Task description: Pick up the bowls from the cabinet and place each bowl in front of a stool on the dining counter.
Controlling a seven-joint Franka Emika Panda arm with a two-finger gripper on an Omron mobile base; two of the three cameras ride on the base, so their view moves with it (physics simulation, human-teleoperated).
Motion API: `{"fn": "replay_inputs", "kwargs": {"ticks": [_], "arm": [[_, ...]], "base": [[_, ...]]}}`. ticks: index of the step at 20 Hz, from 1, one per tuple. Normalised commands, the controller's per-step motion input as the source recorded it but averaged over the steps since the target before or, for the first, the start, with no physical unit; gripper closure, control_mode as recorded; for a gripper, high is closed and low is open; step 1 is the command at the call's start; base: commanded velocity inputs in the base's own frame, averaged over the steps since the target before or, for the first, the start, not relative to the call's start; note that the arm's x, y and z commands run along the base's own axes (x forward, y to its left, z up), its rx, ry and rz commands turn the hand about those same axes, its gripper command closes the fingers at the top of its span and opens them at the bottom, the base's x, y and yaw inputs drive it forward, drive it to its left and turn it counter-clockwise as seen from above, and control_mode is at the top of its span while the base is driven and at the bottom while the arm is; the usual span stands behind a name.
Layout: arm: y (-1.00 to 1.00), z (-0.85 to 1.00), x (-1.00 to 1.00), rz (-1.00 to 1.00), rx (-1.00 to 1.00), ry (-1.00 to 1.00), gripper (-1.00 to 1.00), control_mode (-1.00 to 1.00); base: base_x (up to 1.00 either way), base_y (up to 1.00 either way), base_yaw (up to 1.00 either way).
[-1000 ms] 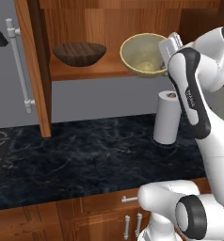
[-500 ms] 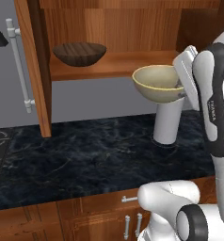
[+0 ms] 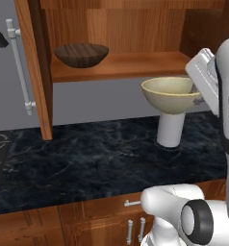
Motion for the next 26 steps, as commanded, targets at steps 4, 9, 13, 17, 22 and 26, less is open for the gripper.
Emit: {"fn": "replay_inputs", "kwargs": {"ticks": [4, 9, 13, 17, 22, 26], "arm": [[0.00, 0.00, -0.31, 0.00, 0.00, 0.00, 1.00, -1.00], [0.00, -0.02, -0.26, 0.00, 0.00, 0.00, 1.00, 1.00], [0.00, 0.00, 0.00, 0.00, 0.00, 0.00, 1.00, 1.00], [0.00, 0.00, 0.00, 0.00, 0.00, 0.00, 1.00, 1.00], [0.00, 0.00, 0.00, 0.00, 0.00, 0.00, 1.00, 1.00], [0.00, 0.00, 0.00, 0.00, 0.00, 0.00, 1.00, 1.00]], "base": [[0.00, 0.00, 0.00], [-0.35, 0.00, 0.00], [-1.00, -0.15, 0.01], [-0.95, -0.03, 0.46], [-0.50, 0.11, 0.94], [-0.36, 0.03, 1.00]]}}
